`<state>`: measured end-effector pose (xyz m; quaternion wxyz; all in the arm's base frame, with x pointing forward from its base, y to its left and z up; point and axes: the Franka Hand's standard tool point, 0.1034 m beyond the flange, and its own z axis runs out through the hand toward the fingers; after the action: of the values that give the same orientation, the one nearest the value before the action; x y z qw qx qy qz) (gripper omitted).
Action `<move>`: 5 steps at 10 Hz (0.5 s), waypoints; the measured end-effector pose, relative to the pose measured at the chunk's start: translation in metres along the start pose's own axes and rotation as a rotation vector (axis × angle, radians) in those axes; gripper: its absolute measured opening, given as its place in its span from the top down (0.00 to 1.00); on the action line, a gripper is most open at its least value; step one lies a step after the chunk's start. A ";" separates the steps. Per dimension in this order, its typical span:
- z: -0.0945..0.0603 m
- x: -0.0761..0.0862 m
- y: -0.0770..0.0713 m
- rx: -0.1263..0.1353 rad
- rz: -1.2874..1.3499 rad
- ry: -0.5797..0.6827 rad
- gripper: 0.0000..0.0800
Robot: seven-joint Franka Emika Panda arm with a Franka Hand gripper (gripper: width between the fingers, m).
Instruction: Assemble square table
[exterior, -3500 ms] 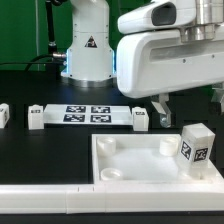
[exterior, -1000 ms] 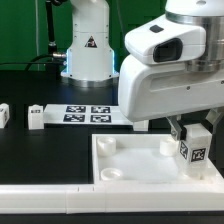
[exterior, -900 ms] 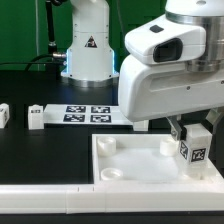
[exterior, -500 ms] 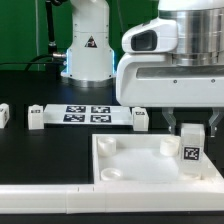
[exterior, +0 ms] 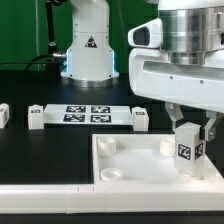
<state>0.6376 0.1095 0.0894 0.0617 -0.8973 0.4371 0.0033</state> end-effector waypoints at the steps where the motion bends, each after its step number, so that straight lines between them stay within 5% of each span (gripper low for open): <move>1: 0.000 -0.001 0.000 0.001 -0.010 -0.002 0.63; 3: -0.002 -0.007 -0.004 -0.015 -0.096 -0.014 0.24; 5: -0.001 -0.007 -0.004 -0.008 -0.215 -0.017 0.20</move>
Offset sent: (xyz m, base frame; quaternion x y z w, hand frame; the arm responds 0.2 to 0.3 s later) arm 0.0000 0.0000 0.0000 0.0000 0.0000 0.0000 1.0000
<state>0.6364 0.1174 0.0915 0.0616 -0.9391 0.3379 0.0059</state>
